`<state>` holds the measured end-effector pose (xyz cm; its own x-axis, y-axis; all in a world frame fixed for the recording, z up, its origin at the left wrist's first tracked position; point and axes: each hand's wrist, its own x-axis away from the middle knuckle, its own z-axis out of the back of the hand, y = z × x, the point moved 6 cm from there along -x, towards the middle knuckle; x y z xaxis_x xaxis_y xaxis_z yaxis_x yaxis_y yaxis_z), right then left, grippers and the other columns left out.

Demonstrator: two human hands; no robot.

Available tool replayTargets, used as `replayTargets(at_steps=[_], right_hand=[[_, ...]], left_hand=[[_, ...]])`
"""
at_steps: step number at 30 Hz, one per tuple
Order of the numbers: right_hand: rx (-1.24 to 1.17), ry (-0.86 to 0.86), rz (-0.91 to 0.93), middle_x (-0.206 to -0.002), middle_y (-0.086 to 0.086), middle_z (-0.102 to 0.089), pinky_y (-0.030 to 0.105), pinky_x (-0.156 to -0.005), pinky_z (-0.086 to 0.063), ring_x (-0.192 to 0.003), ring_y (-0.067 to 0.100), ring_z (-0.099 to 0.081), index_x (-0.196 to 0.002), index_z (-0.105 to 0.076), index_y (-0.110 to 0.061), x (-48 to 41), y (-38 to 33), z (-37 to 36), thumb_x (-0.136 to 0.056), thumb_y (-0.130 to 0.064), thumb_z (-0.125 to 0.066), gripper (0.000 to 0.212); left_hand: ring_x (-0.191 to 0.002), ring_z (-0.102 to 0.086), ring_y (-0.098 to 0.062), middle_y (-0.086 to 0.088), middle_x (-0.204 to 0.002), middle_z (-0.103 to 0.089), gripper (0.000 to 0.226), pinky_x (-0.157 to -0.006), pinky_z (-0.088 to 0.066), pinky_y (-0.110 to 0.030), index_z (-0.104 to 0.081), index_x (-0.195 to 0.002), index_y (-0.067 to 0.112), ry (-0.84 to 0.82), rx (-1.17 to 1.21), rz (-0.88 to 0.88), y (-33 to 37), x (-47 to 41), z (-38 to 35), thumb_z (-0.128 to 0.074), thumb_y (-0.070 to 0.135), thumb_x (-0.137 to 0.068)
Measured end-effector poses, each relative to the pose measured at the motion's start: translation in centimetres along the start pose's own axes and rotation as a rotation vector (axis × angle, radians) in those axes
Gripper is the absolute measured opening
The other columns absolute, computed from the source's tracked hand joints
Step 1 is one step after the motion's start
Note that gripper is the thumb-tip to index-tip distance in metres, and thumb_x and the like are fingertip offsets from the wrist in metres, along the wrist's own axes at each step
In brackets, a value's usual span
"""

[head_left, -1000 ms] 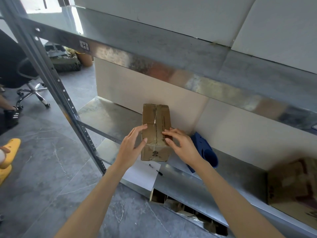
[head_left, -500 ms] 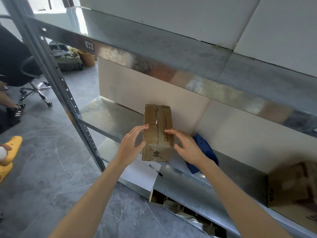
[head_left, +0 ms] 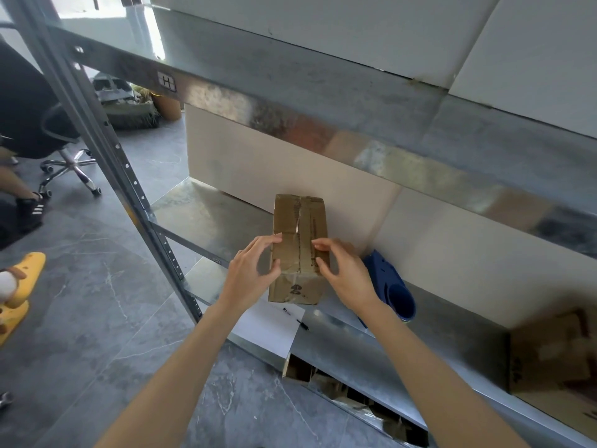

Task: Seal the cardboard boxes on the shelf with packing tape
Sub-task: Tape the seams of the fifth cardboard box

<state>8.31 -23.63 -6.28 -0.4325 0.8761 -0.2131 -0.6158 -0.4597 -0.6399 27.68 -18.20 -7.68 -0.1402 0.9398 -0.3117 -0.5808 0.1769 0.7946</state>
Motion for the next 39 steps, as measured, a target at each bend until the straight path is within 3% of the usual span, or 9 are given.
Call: replayTargets(at_steps=[3, 6, 9, 12, 16, 24, 30, 35, 39], right_hand=[[-0.033, -0.029, -0.035, -0.123, -0.021, -0.054, 0.028, -0.092, -0.046, -0.119, 0.001, -0.049, -0.135, -0.045, -0.036, 0.3, -0.4, 0.1, -0.089, -0.055, -0.058, 0.052], [0.089, -0.064, 0.040, -0.126, -0.014, -0.054, 0.032, -0.090, -0.049, -0.117, 0.003, -0.046, -0.135, -0.048, -0.034, 0.4, -0.6, 0.0, -0.084, -0.063, -0.055, 0.059], [0.159, -0.102, 0.071, -0.126, -0.011, -0.053, 0.031, -0.088, -0.050, -0.117, 0.006, -0.043, -0.133, -0.053, -0.031, 0.3, -0.7, 0.2, -0.081, -0.067, -0.055, 0.063], [0.214, -0.084, 0.109, -0.125, -0.008, -0.056, 0.029, -0.084, -0.051, -0.118, 0.009, -0.045, -0.130, -0.057, -0.027, 0.4, -1.0, 0.1, -0.078, -0.069, -0.056, 0.067], [0.257, 0.042, 0.145, -0.120, -0.007, -0.063, 0.034, -0.077, -0.058, -0.120, 0.015, -0.050, -0.122, -0.064, -0.021, 0.9, -1.2, -0.3, -0.081, -0.056, -0.062, 0.054], [0.267, 0.115, 0.113, -0.117, -0.003, -0.061, 0.032, -0.066, -0.057, -0.115, 0.019, -0.053, -0.113, -0.065, -0.017, 1.0, -1.7, -0.9, -0.078, -0.063, -0.058, 0.057], [0.160, -0.157, 0.071, -0.138, -0.015, -0.050, 0.032, -0.098, -0.045, -0.134, 0.006, -0.034, -0.135, -0.054, -0.031, 0.5, -0.4, 0.5, -0.084, -0.058, -0.059, 0.058], [0.162, -0.143, 0.080, -0.138, -0.014, -0.050, 0.036, -0.098, -0.048, -0.133, 0.007, -0.036, -0.135, -0.054, -0.031, 0.4, -0.4, 0.5, -0.087, -0.053, -0.060, 0.053], [0.126, -0.277, 0.075, -0.146, -0.018, -0.040, 0.030, -0.108, -0.032, -0.137, -0.002, -0.023, -0.142, -0.044, -0.038, 0.5, 0.5, 0.6, -0.087, -0.051, -0.063, 0.060]], left_hand=[[-0.116, -0.053, 0.006, 0.021, -0.130, -0.058, 0.034, -0.100, -0.050, -0.043, -0.060, -0.124, 0.024, -0.005, -0.002, -0.023, 0.2, -0.1, 0.0, -0.066, 0.034, -0.093], [-0.116, -0.054, 0.004, 0.018, -0.132, -0.058, 0.053, -0.100, -0.049, -0.037, -0.058, -0.126, 0.024, -0.037, -0.019, -0.045, 0.5, 0.0, 0.2, -0.060, 0.060, -0.086], [-0.119, -0.055, -0.003, 0.017, -0.136, -0.055, 0.073, -0.101, -0.048, -0.038, -0.054, -0.130, 0.026, -0.104, -0.093, -0.092, 0.3, -0.1, 0.3, -0.066, 0.072, -0.074], [-0.119, -0.056, -0.005, 0.015, -0.137, -0.054, 0.072, -0.098, -0.052, -0.044, -0.052, -0.131, 0.025, -0.098, -0.134, -0.142, 0.3, -0.1, 0.3, -0.071, 0.065, -0.074], [-0.118, -0.056, -0.004, 0.016, -0.136, -0.054, 0.066, -0.094, -0.054, -0.042, -0.053, -0.128, 0.024, -0.028, -0.114, -0.150, 0.5, 0.2, 0.0, -0.071, 0.061, -0.077], [-0.120, -0.053, 0.001, 0.022, -0.136, -0.051, 0.065, -0.097, -0.053, -0.040, -0.054, -0.130, 0.023, 0.007, -0.046, -0.089, 0.6, 0.6, -0.4, -0.069, 0.059, -0.077], [-0.126, -0.048, 0.006, 0.023, -0.140, -0.050, 0.070, -0.106, -0.045, -0.030, -0.052, -0.134, 0.027, -0.097, -0.013, -0.069, -0.2, 0.0, 0.3, -0.079, 0.052, -0.075], [-0.124, -0.049, 0.007, 0.026, -0.140, -0.050, 0.067, -0.105, -0.045, -0.032, -0.052, -0.134, 0.031, -0.125, -0.058, -0.066, -0.4, -0.4, 0.4, -0.078, 0.052, -0.076], [-0.128, -0.047, 0.004, 0.024, -0.143, -0.047, 0.069, -0.107, -0.043, -0.030, -0.048, -0.138, 0.032, -0.192, -0.053, -0.098, -0.6, -0.4, 0.6, -0.077, 0.051, -0.078]])
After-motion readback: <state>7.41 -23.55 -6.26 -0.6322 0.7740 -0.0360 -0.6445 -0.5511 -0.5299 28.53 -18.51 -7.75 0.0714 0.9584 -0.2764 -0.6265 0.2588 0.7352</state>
